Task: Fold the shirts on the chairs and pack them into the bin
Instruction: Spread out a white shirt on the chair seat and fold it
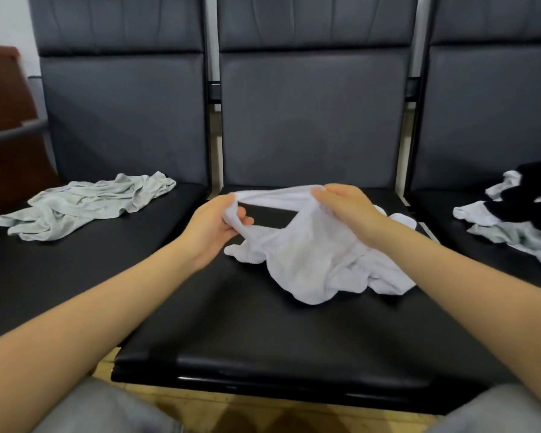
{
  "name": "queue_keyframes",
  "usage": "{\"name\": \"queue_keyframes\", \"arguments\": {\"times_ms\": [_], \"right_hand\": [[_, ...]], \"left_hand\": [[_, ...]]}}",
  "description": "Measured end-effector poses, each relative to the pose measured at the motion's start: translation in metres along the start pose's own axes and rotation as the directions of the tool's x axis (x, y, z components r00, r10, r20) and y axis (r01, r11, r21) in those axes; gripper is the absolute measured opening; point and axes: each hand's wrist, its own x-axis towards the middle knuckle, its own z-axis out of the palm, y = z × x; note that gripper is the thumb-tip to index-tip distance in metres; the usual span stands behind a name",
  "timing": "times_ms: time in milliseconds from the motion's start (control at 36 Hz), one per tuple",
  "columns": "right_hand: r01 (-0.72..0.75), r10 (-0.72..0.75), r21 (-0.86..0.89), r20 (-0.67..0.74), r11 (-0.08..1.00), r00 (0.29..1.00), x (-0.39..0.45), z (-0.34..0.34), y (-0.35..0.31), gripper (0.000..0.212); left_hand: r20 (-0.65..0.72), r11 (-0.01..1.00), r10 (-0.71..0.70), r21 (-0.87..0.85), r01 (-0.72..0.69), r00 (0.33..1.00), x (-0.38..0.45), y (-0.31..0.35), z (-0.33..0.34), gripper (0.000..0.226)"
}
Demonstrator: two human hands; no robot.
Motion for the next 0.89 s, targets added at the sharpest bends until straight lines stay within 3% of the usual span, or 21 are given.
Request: {"name": "queue_keyframes", "arguments": {"times_ms": [83, 139, 222, 278, 361, 472, 556, 611, 750, 889], "right_hand": [[0.000, 0.000, 0.110, 0.000, 0.994, 1.000, 0.000, 0.000, -0.010, 0.033], [-0.005, 0.013, 0.156, -0.050, 0.988, 0.999, -0.001, -0.003, -0.014, 0.038], [0.007, 0.014, 0.186, -0.107, 0.982, 0.994, -0.002, -0.011, -0.011, 0.029], [0.005, 0.019, 0.170, -0.136, 0.985, 0.991, -0.002, -0.018, -0.005, 0.033], [-0.018, 0.021, 0.023, -0.161, 1.000, 0.987, 0.000, -0.024, 0.004, 0.023], [-0.027, -0.039, -0.469, -0.130, 0.883, 0.991, 0.001, -0.032, 0.025, 0.026], [-0.066, 0.028, -0.559, -0.075, 0.826, 0.997, -0.002, -0.035, 0.037, 0.020], [-0.011, 0.003, -0.627, -0.015, 0.779, 1.000, -0.004, -0.034, 0.037, 0.019], [0.156, -0.164, -0.696, 0.055, 0.701, 0.985, -0.007, -0.016, 0.026, 0.028], [0.343, -0.377, -0.706, 0.115, 0.619, 0.919, -0.009, 0.020, 0.010, 0.017]], "left_hand": [[0.023, 0.989, -0.018, -0.149, 0.021, 1.000, 0.002, 0.007, 0.009, 0.016], [-0.006, 0.994, -0.001, -0.113, 0.000, 1.000, 0.004, 0.009, 0.012, 0.011], [-0.051, 0.981, 0.101, 0.171, -0.091, 0.994, 0.007, 0.006, 0.015, 0.011], [-0.053, 0.903, 0.177, 0.407, -0.140, 0.983, 0.009, 0.000, 0.016, 0.011], [-0.018, 0.835, 0.150, 0.538, -0.117, 0.989, 0.012, -0.012, 0.014, 0.012], [-0.027, 0.851, 0.026, 0.525, -0.008, 0.999, 0.018, -0.027, 0.009, 0.018], [-0.030, 0.788, -0.044, 0.614, 0.053, 0.999, 0.021, -0.038, -0.002, 0.028], [-0.011, 0.751, -0.069, 0.657, 0.059, 0.998, 0.021, -0.041, -0.007, 0.034], [0.021, 0.744, -0.069, 0.667, 0.038, 0.997, 0.018, -0.043, -0.006, 0.038], [0.071, 0.747, -0.029, 0.664, -0.025, 0.997, 0.010, -0.040, -0.013, 0.027]]}}
